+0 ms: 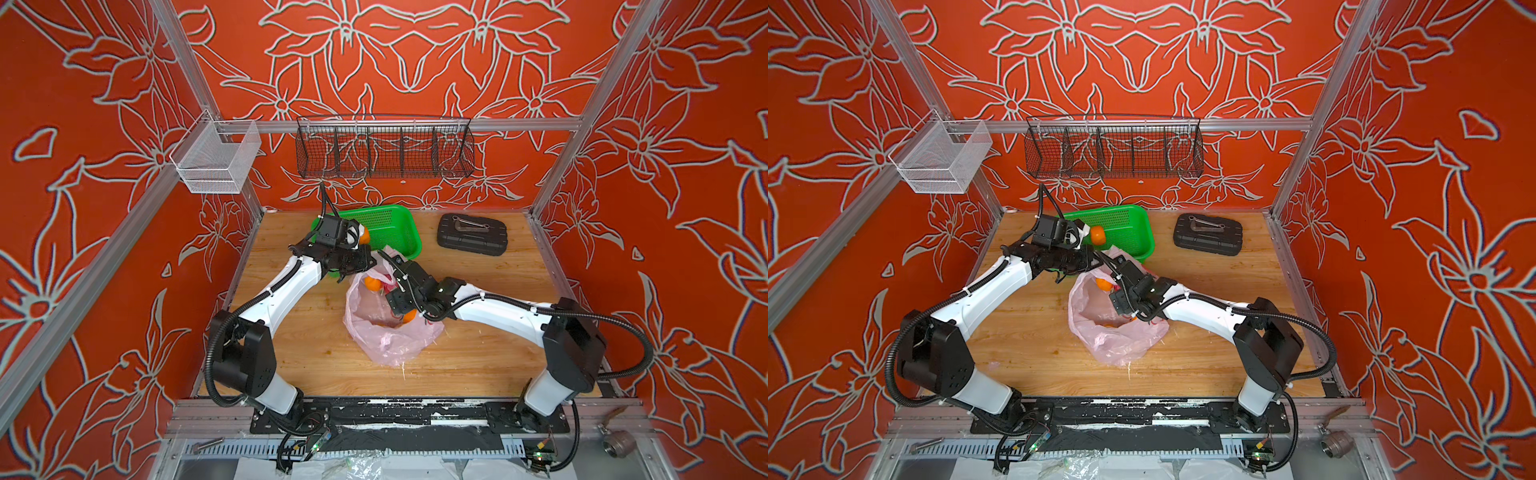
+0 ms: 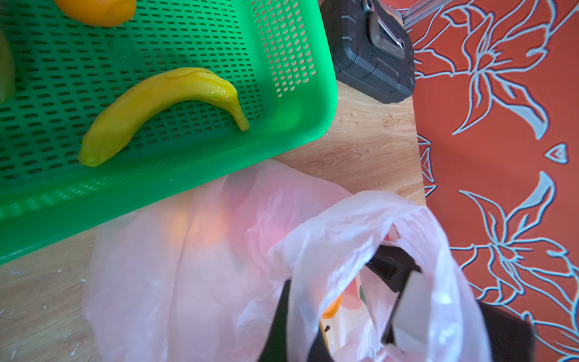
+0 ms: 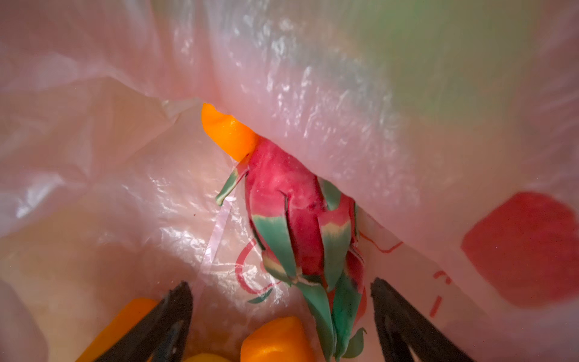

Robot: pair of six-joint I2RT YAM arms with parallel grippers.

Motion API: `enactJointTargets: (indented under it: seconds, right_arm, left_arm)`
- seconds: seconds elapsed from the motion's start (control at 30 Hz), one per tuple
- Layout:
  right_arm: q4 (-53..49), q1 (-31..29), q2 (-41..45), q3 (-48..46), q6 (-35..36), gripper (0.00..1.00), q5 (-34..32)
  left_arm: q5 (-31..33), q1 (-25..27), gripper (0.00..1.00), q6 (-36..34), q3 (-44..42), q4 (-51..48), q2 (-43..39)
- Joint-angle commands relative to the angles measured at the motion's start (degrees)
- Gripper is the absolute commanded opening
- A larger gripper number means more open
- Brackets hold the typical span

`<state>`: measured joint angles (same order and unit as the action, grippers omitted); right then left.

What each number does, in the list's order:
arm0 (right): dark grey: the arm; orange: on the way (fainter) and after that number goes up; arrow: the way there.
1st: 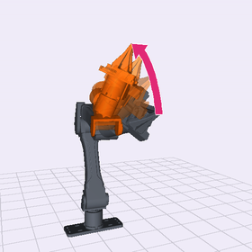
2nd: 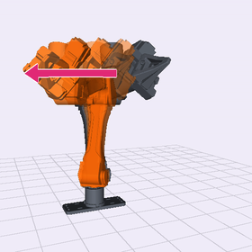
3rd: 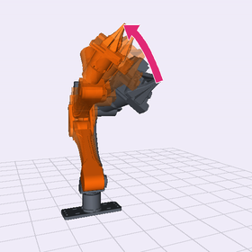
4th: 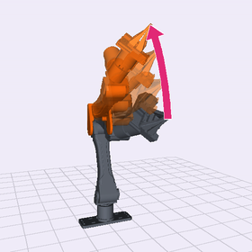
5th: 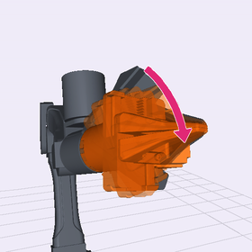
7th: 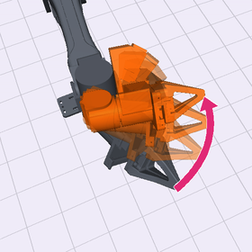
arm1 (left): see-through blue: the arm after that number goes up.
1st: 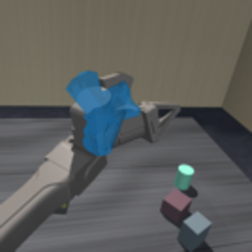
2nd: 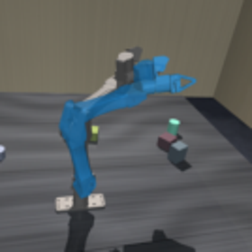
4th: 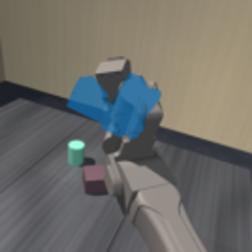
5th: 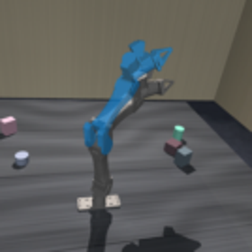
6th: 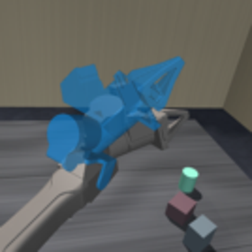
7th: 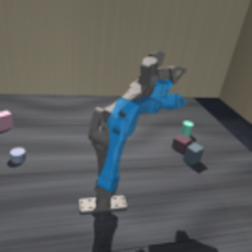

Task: Untie the knot of the plastic bag and take out the fruit
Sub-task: 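Grasp the pink dragon fruit inside the bag with the right gripper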

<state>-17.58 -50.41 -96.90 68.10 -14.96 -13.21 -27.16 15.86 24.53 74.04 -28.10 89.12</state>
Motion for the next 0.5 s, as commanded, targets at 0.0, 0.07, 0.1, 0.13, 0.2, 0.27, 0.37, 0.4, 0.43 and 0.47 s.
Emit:
enactJointTargets:
  seconds: [0.0,0.07,0.1,0.13,0.2,0.27,0.37,0.4,0.43,0.47]
  right_arm:
    - [5.5,0.6,-2.6,0.2,-0.5,0.97,-2.2]
    - [7.8,1.0,-4.1,0.9,0.2,0.97,-0.2]
    - [8.0,1.1,-5.1,1.9,0.4,0.97,0.1]
    - [8.1,1.0,-5.9,2.7,0.4,0.97,0.0]
    - [9.5,1.6,-7.6,3.5,0.2,0.97,-0.6]
    - [9.9,2.5,-9.3,4.2,-0.6,0.97,-0.6]
    - [11.8,3.8,-11.4,4.2,-0.5,0.97,1.8]
    - [12.4,4.0,-12.2,4.2,-0.2,0.97,2.5]
    - [12.7,4.2,-12.8,4.4,-0.1,0.97,3.3]
    - [12.7,4.4,-13.7,4.7,0.1,0.97,4.1]
  left_arm:
    - [0.9,0.1,0.0,2.1,1.0,0.6,0.4]
    - [1.6,0.1,0.0,1.9,0.9,0.4,0.2]
    - [1.9,0.1,0.0,1.7,0.9,0.3,0.2]
    - [2.1,0.1,0.0,1.5,1.0,0.3,0.3]
    - [2.3,0.1,0.0,1.1,1.1,-0.2,0.5]
    - [2.3,0.1,0.0,1.1,0.9,-0.2,0.7]
    - [2.2,0.1,0.0,1.2,0.3,0.1,0.9]
    - [2.2,0.1,0.0,1.1,0.2,0.2,0.9]
    - [2.2,0.1,0.0,1.1,0.1,0.2,0.9]
    - [2.1,0.1,0.0,0.9,0.0,0.1,1.0]
